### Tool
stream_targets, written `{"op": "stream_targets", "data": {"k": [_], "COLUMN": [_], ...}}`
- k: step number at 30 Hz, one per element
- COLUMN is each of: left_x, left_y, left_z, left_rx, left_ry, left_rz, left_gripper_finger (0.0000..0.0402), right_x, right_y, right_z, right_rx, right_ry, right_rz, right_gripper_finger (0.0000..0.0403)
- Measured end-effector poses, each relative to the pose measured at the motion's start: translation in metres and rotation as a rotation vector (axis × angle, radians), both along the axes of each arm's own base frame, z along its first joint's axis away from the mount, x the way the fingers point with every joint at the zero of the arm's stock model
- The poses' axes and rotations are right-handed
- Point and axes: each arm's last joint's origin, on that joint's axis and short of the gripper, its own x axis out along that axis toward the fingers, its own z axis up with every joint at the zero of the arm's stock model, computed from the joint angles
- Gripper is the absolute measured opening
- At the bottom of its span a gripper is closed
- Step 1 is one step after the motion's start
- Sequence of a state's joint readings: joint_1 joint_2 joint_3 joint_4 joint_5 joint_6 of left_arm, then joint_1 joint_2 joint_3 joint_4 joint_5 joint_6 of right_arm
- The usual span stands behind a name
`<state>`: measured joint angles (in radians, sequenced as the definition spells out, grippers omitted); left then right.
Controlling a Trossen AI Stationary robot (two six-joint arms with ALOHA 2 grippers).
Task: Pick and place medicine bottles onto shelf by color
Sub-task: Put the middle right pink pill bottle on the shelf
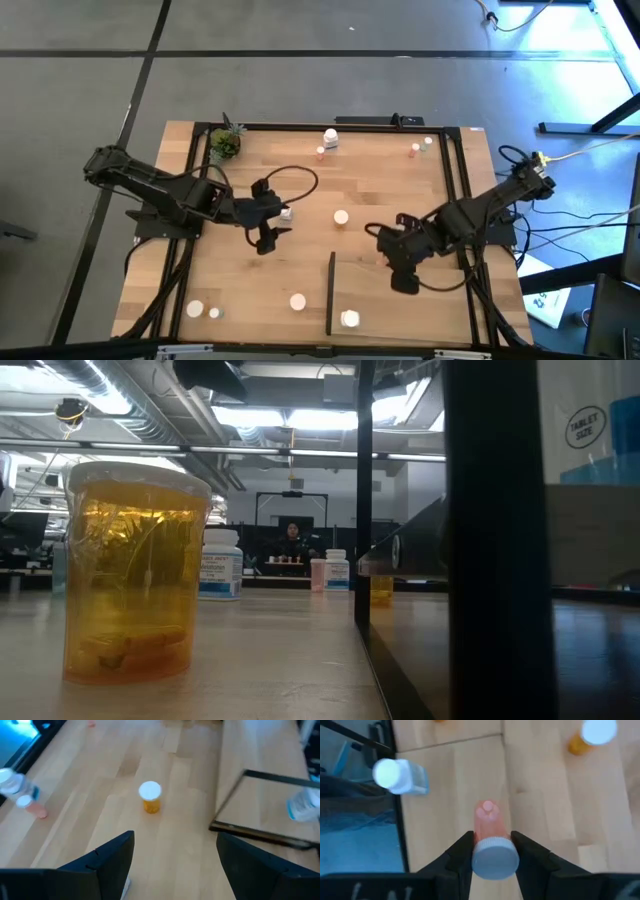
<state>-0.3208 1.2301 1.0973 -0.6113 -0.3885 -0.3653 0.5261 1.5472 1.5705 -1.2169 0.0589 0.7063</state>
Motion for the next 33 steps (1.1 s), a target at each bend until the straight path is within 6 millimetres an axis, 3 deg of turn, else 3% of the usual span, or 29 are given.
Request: {"op": "stream_targets", "data": {"k": [15, 33], "left_x": [-0.012, -0.021], "left_y": [-0.041, -0.062], "left_z": [0.004, 0.008], "left_rx": [0.002, 0.025], "left_ry": [-0.059, -0.113], "left_rz": [-0.161, -0.228], "left_gripper_finger": [0.0277, 0.0277], "right_x": [0.011, 0.017], "right_y": [0.057, 0.078], "right_z": [-0.018, -0.046], "right_rx": [0.012, 0.048], "right_ry": [0.268, 0.407], "right_rz": [-0.014, -0.318], "right_gripper_finger": [0.0122, 0.0122]}}
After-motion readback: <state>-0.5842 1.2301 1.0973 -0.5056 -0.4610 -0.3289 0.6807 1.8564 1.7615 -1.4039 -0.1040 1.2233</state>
